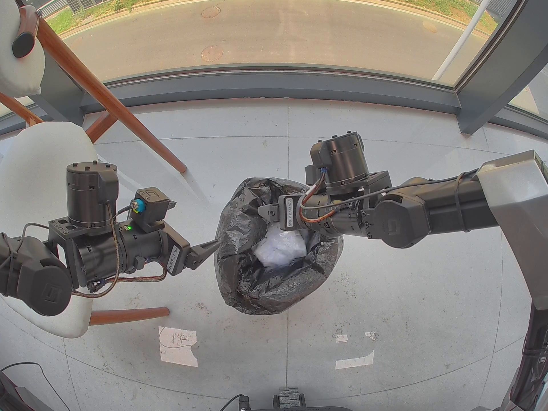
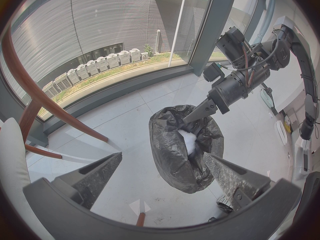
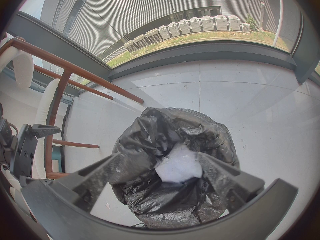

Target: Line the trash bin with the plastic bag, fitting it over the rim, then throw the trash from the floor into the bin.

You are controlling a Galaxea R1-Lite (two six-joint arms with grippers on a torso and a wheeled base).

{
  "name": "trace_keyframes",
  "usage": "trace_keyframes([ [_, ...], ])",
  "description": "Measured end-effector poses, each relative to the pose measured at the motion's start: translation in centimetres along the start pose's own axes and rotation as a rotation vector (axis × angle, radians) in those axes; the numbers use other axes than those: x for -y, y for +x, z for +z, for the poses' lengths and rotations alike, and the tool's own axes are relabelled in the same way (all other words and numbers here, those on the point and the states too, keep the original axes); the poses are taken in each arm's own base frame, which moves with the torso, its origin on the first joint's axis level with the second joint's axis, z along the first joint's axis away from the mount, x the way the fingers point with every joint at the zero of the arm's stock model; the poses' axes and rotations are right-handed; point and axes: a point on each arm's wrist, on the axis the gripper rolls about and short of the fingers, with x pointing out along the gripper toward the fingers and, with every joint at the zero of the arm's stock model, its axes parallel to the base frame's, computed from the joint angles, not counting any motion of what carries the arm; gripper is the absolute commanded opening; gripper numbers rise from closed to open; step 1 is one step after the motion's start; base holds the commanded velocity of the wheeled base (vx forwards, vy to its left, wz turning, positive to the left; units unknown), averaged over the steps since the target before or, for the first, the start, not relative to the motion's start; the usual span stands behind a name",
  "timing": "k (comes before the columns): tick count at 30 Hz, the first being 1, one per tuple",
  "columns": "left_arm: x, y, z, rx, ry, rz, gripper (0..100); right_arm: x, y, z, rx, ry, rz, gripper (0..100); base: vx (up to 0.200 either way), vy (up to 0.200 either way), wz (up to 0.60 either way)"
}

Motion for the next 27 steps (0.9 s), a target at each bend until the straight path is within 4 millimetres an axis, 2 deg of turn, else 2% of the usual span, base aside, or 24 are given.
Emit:
trace_keyframes([
  [7, 0.1, -0.2, 0.1, 0.006, 0.001, -0.002, 100, -0.1, -1.8, 1.1, 0.037, 0.078, -0.007, 100, 0.000, 0.000, 0.00],
  [11, 0.1, -0.5, 0.2, 0.010, 0.002, -0.003, 100, 0.2, -4.0, 2.1, 0.069, 0.100, -0.008, 100, 0.000, 0.000, 0.00],
  [16, 0.2, -1.2, 0.1, 0.016, 0.003, -0.003, 100, 1.6, -7.2, 3.0, 0.100, 0.123, -0.032, 100, 0.000, 0.000, 0.00],
  [22, 0.8, -3.5, -0.5, 0.018, 0.006, -0.013, 100, 3.7, -11.2, 3.8, 0.159, 0.150, -0.068, 100, 0.000, 0.000, 0.00],
  [27, 1.7, -6.6, -1.4, 0.026, 0.013, -0.029, 100, 5.3, -13.8, 3.5, 0.205, 0.167, -0.094, 100, 0.000, 0.000, 0.00],
])
